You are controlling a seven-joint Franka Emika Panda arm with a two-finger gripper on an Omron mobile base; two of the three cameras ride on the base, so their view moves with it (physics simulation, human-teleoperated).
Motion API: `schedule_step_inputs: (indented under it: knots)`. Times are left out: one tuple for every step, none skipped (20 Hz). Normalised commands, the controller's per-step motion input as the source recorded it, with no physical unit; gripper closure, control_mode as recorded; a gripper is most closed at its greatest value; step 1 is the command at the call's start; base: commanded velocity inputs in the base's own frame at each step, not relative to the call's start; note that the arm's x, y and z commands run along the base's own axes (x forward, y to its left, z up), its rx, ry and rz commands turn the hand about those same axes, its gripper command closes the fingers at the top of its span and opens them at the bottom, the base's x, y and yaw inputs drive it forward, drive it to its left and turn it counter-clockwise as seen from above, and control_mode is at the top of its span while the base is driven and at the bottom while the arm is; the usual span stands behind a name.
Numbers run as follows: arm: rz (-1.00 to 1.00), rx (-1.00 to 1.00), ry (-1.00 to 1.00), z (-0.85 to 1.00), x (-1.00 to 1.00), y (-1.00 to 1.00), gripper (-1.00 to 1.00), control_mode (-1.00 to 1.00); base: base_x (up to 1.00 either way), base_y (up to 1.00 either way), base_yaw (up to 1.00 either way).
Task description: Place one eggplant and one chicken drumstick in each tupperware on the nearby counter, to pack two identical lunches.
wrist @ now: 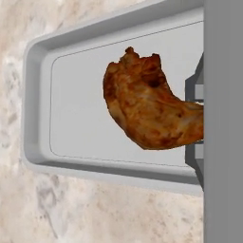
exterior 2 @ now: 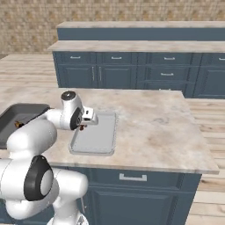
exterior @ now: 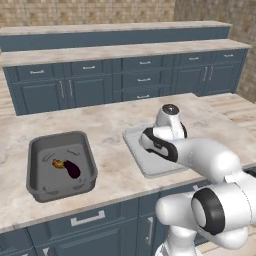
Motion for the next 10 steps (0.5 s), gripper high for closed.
schedule_step_inputs:
  knots:
    - [0.00,0.00,0.00,-0.40,0.01,0.00,1.00,-1.00,0.00,0.00,0.00]
    - [0.00,0.00,0.00,-0.41,0.04,0.00,1.00,-1.00,0.00,0.00,0.00]
    - [0.00,0.00,0.00,-0.44,0.09,0.00,1.00,-1.00,0.00,0.00,0.00]
    - [0.00,0.00,0.00,-0.44,0.13,0.00,1.00,-1.00,0.00,0.00,0.00]
    - [0.00,0.00,0.00,-0.44,0.14,0.00,1.00,-1.00,0.00,0.00,0.00]
    - [0.00,0.00,0.00,-0.42,0.15,0.00,1.00,-1.00,0.00,0.00,0.00]
    - [0.00,0.00,0.00,-0.44,0.15,0.00,1.00,-1.00,0.00,0.00,0.00]
    - [0.00,0.00,0.00,-0.43,0.16,0.00,1.00,-1.00,0.00,0.00,0.00]
    - [0.00,0.00,0.00,-0.41,0.19,0.00,1.00,-1.00,0.00,0.00,0.00]
    - [0.00,0.00,0.00,-0.38,0.21,0.00,1.00,-1.00,0.00,0.00,0.00]
